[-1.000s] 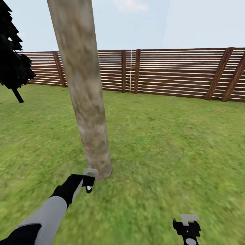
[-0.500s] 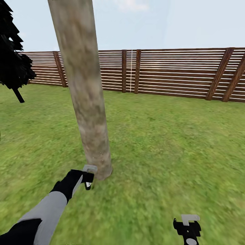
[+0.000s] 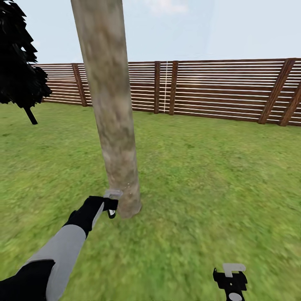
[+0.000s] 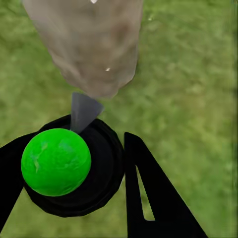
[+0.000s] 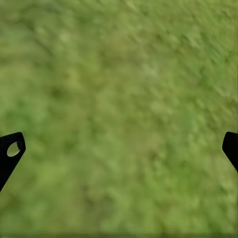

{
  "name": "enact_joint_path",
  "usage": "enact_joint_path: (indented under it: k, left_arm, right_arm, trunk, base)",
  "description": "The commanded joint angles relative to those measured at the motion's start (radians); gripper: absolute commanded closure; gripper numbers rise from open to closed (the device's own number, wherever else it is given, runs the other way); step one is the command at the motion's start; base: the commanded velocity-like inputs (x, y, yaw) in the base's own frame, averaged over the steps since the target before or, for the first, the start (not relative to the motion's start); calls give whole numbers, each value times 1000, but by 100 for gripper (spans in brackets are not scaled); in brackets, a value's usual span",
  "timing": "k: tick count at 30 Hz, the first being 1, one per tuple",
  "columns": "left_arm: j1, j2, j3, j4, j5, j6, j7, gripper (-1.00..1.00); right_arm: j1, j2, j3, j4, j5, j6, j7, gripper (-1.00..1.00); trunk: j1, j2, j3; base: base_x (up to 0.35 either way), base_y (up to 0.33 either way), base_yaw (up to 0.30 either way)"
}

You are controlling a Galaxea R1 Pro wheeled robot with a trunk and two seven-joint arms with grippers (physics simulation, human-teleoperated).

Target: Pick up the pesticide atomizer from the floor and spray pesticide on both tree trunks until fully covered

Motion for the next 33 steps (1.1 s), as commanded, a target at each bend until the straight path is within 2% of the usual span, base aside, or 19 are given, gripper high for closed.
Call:
enact_joint_path:
  k: [1, 4, 5, 6, 7, 9, 14, 18, 22, 26, 28, 33]
  left_arm:
    - [-7, -4, 8, -4, -13, 21, -8, 100]
    - [-13, 10, 11, -6, -15, 39, -9, 100]
    - [-13, 28, 12, -6, -16, 41, -11, 100]
    - [-12, 58, 13, -6, -15, 42, -13, 100]
    - [-8, 106, 14, -5, -12, 43, -17, 100]
    - [-2, 129, 16, -4, -12, 43, -18, 100]
    - [3, 121, 10, -6, -11, 43, -17, 100]
    - [1, 89, 8, -6, -12, 42, -15, 100]
    - [2, 85, 9, -5, -11, 42, -16, 100]
    - [3, 83, 7, -7, -12, 41, -18, 100]
    - [0, 65, 5, -7, -12, 41, -18, 100]
    - [-12, 40, 4, -7, -13, 44, -19, 100]
  right_arm:
    - [-1, 0, -8, 2, 11, -4, -2, -100]
    - [-1, 0, -8, 2, 11, -4, -2, -100]
    - [-1, 0, -8, 2, 11, -4, -2, -100]
    - [-1, 0, -8, 2, 11, -4, -2, -100]
    - [-1, 0, -8, 2, 11, -4, -2, -100]
    - [-1, 0, -8, 2, 10, -4, -2, -100]
    - [-1, 2, -8, 2, 9, -4, -2, -100]
    - [-1, 1, -8, 2, 9, -4, -2, -100]
    - [-1, 0, -8, 2, 10, -4, -2, -100]
    - [-1, 0, -8, 2, 11, -4, -1, -100]
    - [-1, -1, -8, 2, 11, -4, -1, -100]
    - [-1, -1, -8, 2, 11, -4, -1, -100]
  trunk:
    - [0, 0, -1]
    - [0, 0, -1]
    - [0, 0, -1]
    - [0, 0, -1]
    - [0, 0, -1]
    - [0, 0, -1]
    - [0, 0, -1]
    - [0, 0, 0]
    - [0, 0, 5]
    - [0, 0, 6]
    - [0, 0, 6]
    - [0, 0, 6]
  base:
    - [-2, 0, 0]
    - [0, 0, 0]
    - [0, 0, 0]
    - [0, 0, 0]
    - [0, 0, 0]
    - [0, 0, 22]
    - [115, 0, 151]
    - [317, 0, 21]
    - [284, 0, 1]
    - [28, 0, 0]
    - [1, 0, 0]
    - [0, 0, 0]
